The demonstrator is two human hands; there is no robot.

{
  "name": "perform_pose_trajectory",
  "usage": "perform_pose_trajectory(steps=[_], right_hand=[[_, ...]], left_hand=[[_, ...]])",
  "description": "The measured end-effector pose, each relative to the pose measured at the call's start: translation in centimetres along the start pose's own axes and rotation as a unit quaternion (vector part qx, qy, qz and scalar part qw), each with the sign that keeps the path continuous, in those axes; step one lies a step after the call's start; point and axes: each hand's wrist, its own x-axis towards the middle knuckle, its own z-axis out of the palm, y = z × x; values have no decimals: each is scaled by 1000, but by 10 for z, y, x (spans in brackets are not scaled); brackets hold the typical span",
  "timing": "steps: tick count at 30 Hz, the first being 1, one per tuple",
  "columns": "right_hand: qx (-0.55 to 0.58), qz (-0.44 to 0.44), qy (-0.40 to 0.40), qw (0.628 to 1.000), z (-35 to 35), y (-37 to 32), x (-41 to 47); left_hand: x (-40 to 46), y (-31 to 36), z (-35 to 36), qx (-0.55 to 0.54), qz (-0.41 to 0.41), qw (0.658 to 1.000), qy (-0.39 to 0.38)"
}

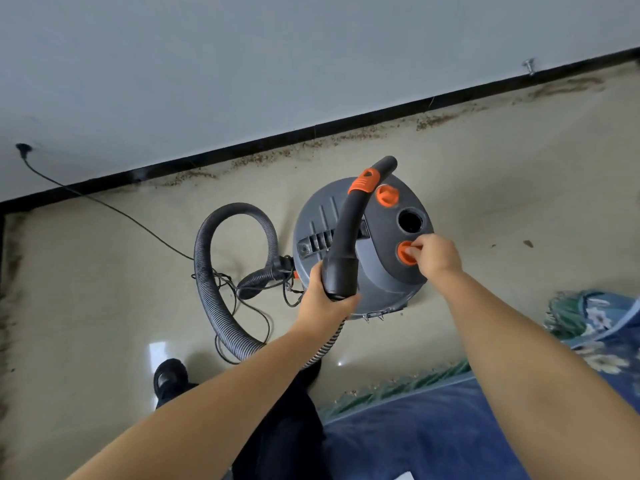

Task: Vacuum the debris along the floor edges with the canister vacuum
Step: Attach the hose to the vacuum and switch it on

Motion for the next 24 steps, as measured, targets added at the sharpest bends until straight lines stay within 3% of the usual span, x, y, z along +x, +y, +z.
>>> perform_pose_trajectory(steps=[7, 9, 12, 14, 16, 18, 21, 24], right_hand=[[11, 63, -50, 997, -15, -29, -11], [135, 53, -25, 989, -27, -58, -23], [414, 87, -31, 906, -51, -117, -40], [485, 89, -62, 868, -66, -156, -54], [471, 83, -76, 875, -75, -192, -68], [469, 61, -41, 880, -79, -230, -82], [529, -27, 0, 848, -83, -295, -108], [548, -101, -100, 824, -81, -366, -133]], left_hand=[[0, 6, -20, 13, 25, 1000, 3], [-2, 11, -26, 34, 27, 999, -4], [-7, 24, -32, 78, 34, 996, -4], [-11, 33, -38, 100, 53, 993, 10], [-16, 44, -50, 113, 87, 989, 39], [-22, 55, -71, 109, 129, 983, 70], [-32, 70, -113, 64, 166, 979, 97], [-40, 78, -170, 9, 173, 971, 167]])
